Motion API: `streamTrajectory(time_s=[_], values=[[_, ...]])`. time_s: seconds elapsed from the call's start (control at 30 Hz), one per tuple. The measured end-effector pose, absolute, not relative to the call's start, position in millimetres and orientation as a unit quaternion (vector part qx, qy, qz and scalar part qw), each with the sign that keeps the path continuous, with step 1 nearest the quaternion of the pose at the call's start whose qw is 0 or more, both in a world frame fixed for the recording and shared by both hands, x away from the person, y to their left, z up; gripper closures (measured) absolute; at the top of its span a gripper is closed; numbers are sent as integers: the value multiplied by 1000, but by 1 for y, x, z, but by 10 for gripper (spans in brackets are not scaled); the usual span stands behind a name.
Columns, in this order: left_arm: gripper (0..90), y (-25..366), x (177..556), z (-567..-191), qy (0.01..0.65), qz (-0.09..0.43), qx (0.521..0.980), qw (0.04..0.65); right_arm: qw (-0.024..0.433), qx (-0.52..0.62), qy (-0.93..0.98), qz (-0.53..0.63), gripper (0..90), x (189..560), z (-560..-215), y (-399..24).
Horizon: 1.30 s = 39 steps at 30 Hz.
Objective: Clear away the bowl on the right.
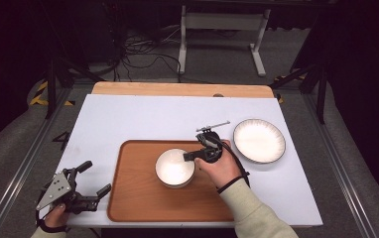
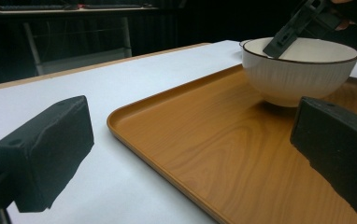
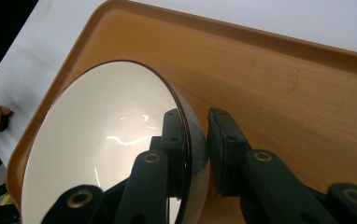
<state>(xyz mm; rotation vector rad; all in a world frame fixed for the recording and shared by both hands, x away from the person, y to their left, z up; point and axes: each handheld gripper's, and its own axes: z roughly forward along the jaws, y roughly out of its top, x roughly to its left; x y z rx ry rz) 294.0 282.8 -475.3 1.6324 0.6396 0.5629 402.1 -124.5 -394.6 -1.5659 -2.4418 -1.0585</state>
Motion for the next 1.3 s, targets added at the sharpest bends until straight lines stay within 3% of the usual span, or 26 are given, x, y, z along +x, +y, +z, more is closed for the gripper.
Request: streamTrajectory(time_s=[0.87,1.3], values=[[3,283,294,-475,276,244,705,606,27,-492,-799,-345,780,404,-413,-127],[3,282,296,-475,281,236,711,600,-33,-438,-814,-380,620,396,-405,-128]])
